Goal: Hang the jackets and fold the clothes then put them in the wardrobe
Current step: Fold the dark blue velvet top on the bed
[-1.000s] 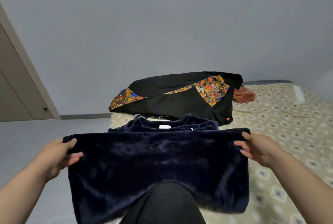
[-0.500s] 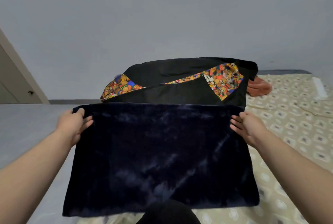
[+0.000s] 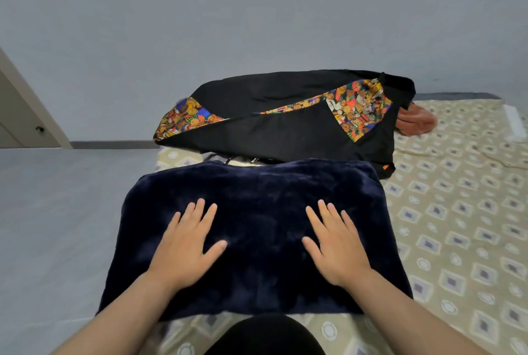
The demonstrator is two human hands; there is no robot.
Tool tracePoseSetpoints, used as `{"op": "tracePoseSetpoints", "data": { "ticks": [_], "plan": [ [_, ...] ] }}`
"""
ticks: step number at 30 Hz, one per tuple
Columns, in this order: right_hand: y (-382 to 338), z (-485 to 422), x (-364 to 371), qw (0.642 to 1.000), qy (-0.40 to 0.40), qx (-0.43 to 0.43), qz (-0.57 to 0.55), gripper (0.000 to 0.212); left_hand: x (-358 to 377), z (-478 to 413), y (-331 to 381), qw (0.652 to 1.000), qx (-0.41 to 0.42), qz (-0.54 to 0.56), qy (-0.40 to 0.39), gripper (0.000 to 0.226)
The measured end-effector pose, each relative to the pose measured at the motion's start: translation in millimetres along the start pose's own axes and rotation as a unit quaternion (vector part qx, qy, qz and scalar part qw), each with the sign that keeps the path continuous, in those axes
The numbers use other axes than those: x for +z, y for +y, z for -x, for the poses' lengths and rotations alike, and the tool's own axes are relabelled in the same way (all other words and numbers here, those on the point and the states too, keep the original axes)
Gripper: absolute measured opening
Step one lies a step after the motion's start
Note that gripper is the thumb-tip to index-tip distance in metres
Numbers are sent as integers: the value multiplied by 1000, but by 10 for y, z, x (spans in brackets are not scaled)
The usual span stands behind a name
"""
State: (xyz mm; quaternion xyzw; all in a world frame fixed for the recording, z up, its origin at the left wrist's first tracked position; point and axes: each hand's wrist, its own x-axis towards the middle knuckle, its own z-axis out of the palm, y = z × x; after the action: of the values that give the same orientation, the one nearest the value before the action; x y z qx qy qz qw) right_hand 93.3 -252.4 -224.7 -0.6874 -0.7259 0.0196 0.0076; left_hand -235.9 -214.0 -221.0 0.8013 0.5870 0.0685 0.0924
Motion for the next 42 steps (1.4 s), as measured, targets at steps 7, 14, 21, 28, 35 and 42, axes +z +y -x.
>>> {"op": "tracePoseSetpoints", "data": {
  "ticks": [7,14,21,28,35,42],
  "plan": [
    [16,-206,231,1000,-10,15,-23,72,190,-313,-146,998,-15,37,-53,89],
    [-9,-408,178,997,-61,24,-34,78,47,-578,-177,987,-44,85,-131,89],
    [-65,-37,-50,997,-31,14,-64,68,-70,17,-109,997,-50,63,-20,80],
    [212,1009,3,952,104,229,-173,62,-69,1115,-751,902,-327,281,28,79],
    [490,702,-526,727,76,366,-576,20,-520,746,-755,759,-333,558,-47,30],
    [684,179,-606,684,-27,357,-636,34,-616,265,-798,697,-374,601,-112,40]
  ]
}}
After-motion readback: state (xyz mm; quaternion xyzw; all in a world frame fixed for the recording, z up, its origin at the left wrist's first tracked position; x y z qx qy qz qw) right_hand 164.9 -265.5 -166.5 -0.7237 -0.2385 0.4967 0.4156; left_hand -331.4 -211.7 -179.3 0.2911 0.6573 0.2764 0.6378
